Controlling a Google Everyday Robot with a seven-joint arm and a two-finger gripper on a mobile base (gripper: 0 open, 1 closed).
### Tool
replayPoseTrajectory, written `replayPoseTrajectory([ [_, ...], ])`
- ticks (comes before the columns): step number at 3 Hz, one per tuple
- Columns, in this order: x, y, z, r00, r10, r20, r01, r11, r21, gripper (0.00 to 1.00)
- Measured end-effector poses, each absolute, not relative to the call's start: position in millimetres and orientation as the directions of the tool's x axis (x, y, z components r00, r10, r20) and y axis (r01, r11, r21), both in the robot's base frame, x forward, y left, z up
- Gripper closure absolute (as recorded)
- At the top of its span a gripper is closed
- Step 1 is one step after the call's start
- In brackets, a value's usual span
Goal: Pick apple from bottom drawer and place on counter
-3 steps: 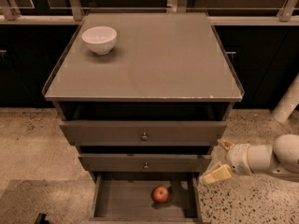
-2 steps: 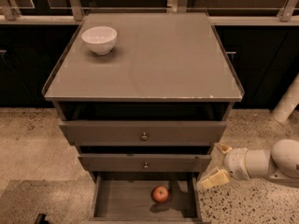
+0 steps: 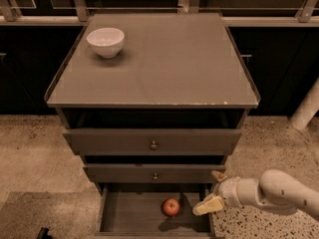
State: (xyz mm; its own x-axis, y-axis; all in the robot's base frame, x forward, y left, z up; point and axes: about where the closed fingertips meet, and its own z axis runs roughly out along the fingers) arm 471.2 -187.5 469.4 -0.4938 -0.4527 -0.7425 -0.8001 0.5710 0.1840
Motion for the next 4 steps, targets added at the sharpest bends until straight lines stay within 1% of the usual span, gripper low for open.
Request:
replayPoseTrajectory([
  [1,482,-179,413,-0.549,-0.466,-0.694,-0.775,0.595,0.213,0.0],
  [2,483,-175,409,-0.55,-0.47,-0.69,-0.777,0.591,0.217,0.0],
  [3,481,-179,381,-0.589,-0.41,-0.697,-0.732,0.636,0.244,0.0],
  [4,490,-170,349,-0.573,-0.34,-0.746,-0.723,0.638,0.265,0.0],
])
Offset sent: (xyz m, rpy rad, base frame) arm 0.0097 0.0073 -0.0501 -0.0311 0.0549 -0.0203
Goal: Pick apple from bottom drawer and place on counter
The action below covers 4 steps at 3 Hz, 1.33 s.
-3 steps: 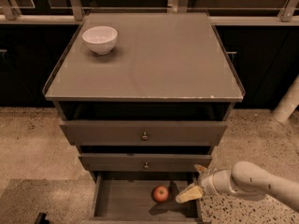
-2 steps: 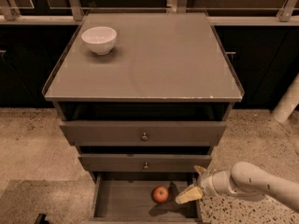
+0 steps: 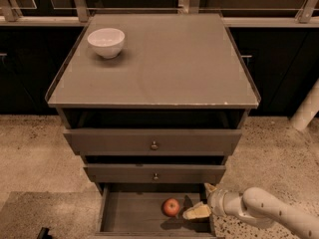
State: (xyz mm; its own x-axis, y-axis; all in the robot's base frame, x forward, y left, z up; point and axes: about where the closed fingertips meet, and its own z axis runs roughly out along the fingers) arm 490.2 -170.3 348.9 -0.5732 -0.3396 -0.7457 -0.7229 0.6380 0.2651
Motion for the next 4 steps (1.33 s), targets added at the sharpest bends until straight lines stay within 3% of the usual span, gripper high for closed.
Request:
replayPoseTrajectory([
  [4,497,-156,289,-0.542,-0.286,-0.79,-0.73,0.626,0.274,0.0],
])
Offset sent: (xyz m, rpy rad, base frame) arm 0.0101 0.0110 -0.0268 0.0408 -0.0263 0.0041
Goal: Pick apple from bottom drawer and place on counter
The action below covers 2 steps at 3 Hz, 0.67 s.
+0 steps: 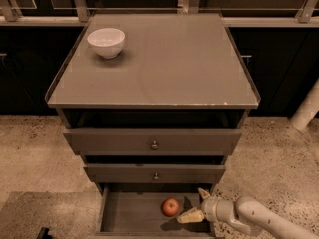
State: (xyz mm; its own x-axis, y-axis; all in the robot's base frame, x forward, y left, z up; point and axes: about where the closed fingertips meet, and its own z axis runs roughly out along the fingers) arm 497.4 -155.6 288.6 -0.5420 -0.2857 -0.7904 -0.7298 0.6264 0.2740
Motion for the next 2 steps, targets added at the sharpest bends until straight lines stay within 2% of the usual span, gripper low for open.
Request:
replayPoseTrajectory([
  [2,515,-147,217,-0.567,-0.244,-0.787,-0.705,0.638,0.31,0.0],
])
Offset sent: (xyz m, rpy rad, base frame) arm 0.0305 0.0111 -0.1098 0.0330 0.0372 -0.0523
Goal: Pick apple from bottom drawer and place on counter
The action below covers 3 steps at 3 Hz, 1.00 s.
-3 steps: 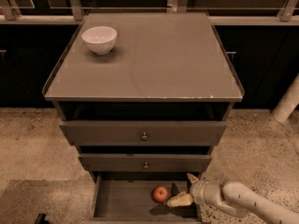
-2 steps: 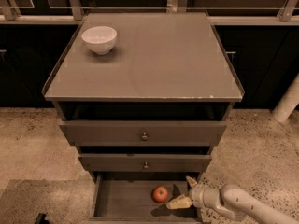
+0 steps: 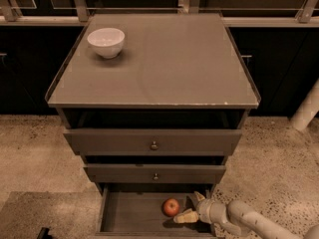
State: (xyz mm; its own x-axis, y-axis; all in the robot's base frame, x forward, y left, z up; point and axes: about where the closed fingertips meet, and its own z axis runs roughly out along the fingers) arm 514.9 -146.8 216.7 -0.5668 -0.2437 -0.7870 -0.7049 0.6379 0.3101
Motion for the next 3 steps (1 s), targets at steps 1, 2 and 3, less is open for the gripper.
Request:
replayPoseTrajectory([
  [1,526.4,-134.2,191.4,-0.592,-0.255,-0.765,-0.699,0.634,0.33,0.0],
  [2,528.8,-132.7,191.4,-0.591,-0.256,-0.765,-0.7,0.634,0.329,0.0],
  [3,531.7,-125.8,181.8,-0.592,-0.258,-0.763,-0.694,0.645,0.321,0.0],
])
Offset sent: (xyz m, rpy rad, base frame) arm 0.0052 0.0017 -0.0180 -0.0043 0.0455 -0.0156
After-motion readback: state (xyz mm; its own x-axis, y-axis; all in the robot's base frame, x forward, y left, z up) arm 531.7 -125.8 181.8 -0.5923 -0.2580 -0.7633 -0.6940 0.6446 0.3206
